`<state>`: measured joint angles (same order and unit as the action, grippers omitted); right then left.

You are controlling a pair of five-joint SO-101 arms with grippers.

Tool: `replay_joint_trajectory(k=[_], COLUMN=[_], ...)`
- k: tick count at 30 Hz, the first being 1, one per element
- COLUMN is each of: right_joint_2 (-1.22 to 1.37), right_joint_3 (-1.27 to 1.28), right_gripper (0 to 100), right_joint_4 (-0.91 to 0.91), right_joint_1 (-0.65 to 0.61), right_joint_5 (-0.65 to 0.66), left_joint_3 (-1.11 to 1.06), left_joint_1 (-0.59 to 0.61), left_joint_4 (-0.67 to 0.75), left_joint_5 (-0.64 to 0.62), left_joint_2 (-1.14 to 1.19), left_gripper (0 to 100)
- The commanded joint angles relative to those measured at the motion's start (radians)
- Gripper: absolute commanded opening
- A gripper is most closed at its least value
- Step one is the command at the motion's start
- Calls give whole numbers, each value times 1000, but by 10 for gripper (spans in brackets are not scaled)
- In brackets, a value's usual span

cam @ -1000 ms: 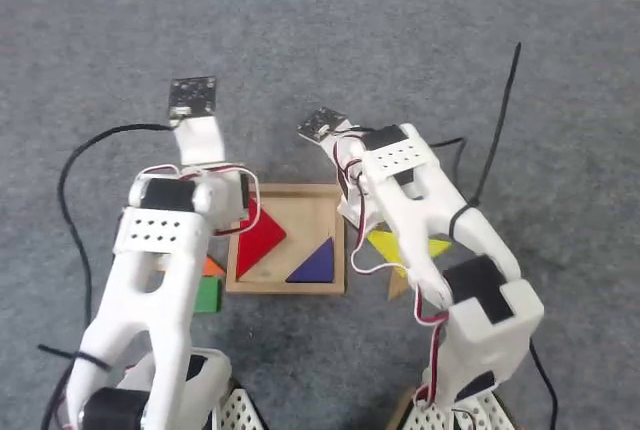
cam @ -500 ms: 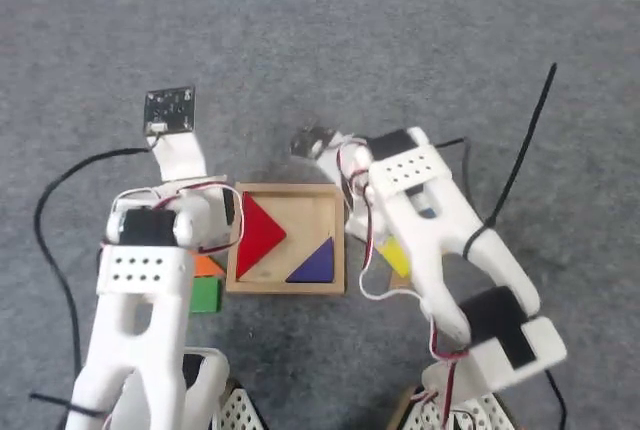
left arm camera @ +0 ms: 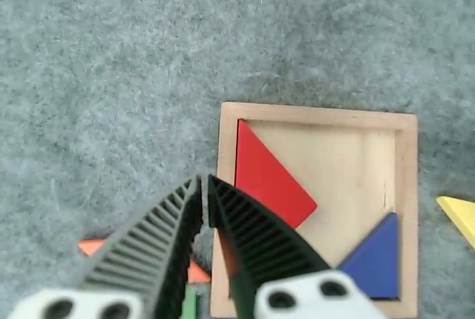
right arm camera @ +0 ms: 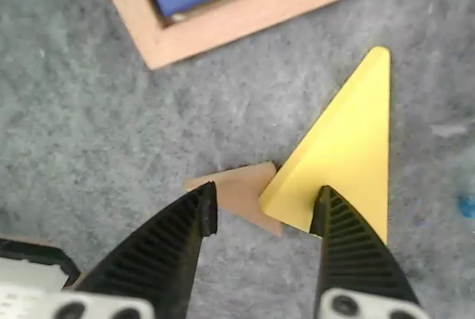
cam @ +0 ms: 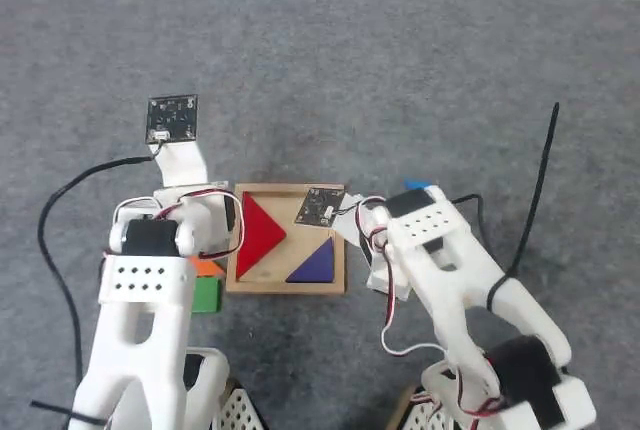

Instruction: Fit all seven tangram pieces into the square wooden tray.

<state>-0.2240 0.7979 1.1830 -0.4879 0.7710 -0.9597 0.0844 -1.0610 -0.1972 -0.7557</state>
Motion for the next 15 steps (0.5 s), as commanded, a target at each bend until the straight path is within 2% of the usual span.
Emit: replay_joint_trajectory(k=[1, 7, 15], right_joint_2=[-35, -48, -87], right_joint_3=[6, -2, -135], right_gripper=[214, 214, 241], right_joint_4=[-38, -18, 130], right_joint_1=[-2, -2, -1], right_joint_5=[2, 57, 137], left_joint_3=[8, 5, -2], left_joint_1=[3, 3, 3], left_joint_4=[25, 25, 25], left_joint_5=[12, 11, 9], left_joint_2=[-34, -34, -34], left_gripper=[16, 16, 16])
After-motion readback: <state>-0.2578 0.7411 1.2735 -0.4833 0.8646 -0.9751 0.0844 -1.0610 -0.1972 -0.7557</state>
